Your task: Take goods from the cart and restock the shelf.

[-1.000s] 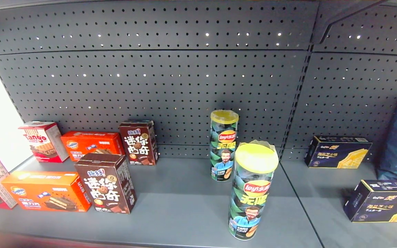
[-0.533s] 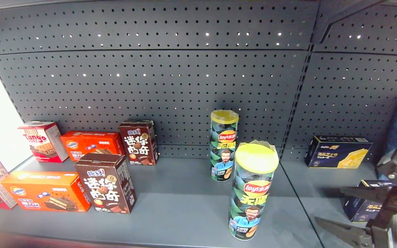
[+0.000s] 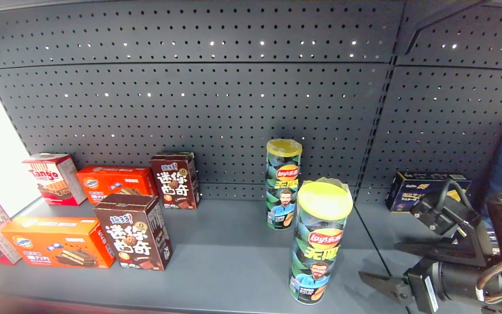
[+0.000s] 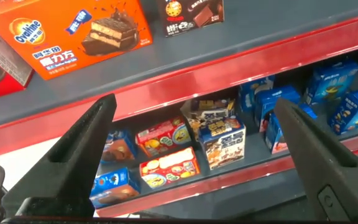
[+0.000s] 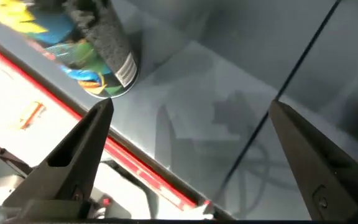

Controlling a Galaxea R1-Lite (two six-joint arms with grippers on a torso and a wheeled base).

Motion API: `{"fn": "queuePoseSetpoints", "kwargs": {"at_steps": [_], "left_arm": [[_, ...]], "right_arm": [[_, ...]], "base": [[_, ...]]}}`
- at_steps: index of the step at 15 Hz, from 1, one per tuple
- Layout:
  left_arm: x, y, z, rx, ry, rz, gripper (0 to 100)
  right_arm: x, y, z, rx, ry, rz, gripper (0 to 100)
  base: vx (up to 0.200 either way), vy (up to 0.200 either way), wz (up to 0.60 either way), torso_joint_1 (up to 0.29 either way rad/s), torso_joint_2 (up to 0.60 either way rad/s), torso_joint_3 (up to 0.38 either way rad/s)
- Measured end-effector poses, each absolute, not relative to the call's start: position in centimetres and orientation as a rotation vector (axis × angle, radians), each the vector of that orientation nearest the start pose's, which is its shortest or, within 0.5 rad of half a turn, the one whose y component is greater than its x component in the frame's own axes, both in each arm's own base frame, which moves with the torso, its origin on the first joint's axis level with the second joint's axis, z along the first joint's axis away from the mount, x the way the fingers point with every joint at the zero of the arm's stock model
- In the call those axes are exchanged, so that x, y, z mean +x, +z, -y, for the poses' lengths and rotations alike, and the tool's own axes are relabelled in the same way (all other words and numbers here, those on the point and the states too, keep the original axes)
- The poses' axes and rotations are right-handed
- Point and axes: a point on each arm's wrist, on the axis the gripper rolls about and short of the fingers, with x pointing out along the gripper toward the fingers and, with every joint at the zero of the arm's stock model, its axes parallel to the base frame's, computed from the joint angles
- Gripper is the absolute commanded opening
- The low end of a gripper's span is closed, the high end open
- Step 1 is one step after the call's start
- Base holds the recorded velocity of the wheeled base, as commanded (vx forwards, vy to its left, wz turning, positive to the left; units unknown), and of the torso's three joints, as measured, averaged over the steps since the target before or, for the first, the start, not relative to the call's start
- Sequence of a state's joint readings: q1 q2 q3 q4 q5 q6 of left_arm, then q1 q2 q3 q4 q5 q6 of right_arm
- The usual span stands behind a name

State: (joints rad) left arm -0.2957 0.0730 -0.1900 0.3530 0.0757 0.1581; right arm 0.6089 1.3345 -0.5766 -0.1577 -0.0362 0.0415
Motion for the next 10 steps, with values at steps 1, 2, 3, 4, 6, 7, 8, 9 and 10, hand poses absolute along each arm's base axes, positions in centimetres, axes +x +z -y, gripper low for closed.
{"fn": "queuePoseSetpoints", "kwargs": {"at_steps": [1, 2, 3, 4, 6, 7, 8, 9, 10], "left_arm": [[-3.3, 9.3, -1.2, 0.199, -0.237, -0.215, 100], [-3.3, 9.3, -1.2, 0.198, -0.238, -0.216, 100], [-3.3, 9.3, -1.2, 0.197, -0.238, -0.215, 100], [-3.3, 9.3, -1.2, 0.195, -0.238, -0.216, 100], [-3.3, 9.3, -1.2, 0.186, -0.238, -0.218, 100], [-3.3, 9.3, -1.2, 0.185, -0.238, -0.218, 100], [-3.3, 9.3, -1.2, 0.184, -0.238, -0.218, 100], [-3.3, 9.3, -1.2, 0.184, -0.238, -0.219, 100], [-3.3, 9.3, -1.2, 0.183, -0.238, -0.219, 100]], "right_arm": [[16.2, 16.8, -11.2, -0.149, 0.535, -0.595, 100], [16.6, 16.8, -11.4, -0.151, 0.524, -0.599, 100], [17.0, 16.8, -11.7, -0.153, 0.519, -0.601, 100], [17.3, 16.7, -12.0, -0.156, 0.518, -0.606, 100], [17.6, 16.5, -12.5, -0.164, 0.525, -0.619, 100], [17.7, 16.3, -12.7, -0.17, 0.531, -0.628, 100], [17.9, 16.2, -13.0, -0.174, 0.536, -0.633, 100], [18.0, 16.0, -13.2, -0.178, 0.537, -0.641, 100], [18.1, 15.9, -13.3, -0.18, 0.539, -0.645, 100]], "base": [[0.0, 0.0, 0.0, 0.0, 0.0, 0.0], [0.0, 0.0, 0.0, 0.0, 0.0, 0.0], [0.0, 0.0, 0.0, 0.0, 0.0, 0.0], [0.0, 0.0, 0.0, 0.0, 0.0, 0.0], [0.0, 0.0, 0.0, 0.0, 0.0, 0.0], [0.0, 0.0, 0.0, 0.0, 0.0, 0.0], [0.0, 0.0, 0.0, 0.0, 0.0, 0.0], [0.0, 0.0, 0.0, 0.0, 0.0, 0.0], [0.0, 0.0, 0.0, 0.0, 0.0, 0.0]]}}
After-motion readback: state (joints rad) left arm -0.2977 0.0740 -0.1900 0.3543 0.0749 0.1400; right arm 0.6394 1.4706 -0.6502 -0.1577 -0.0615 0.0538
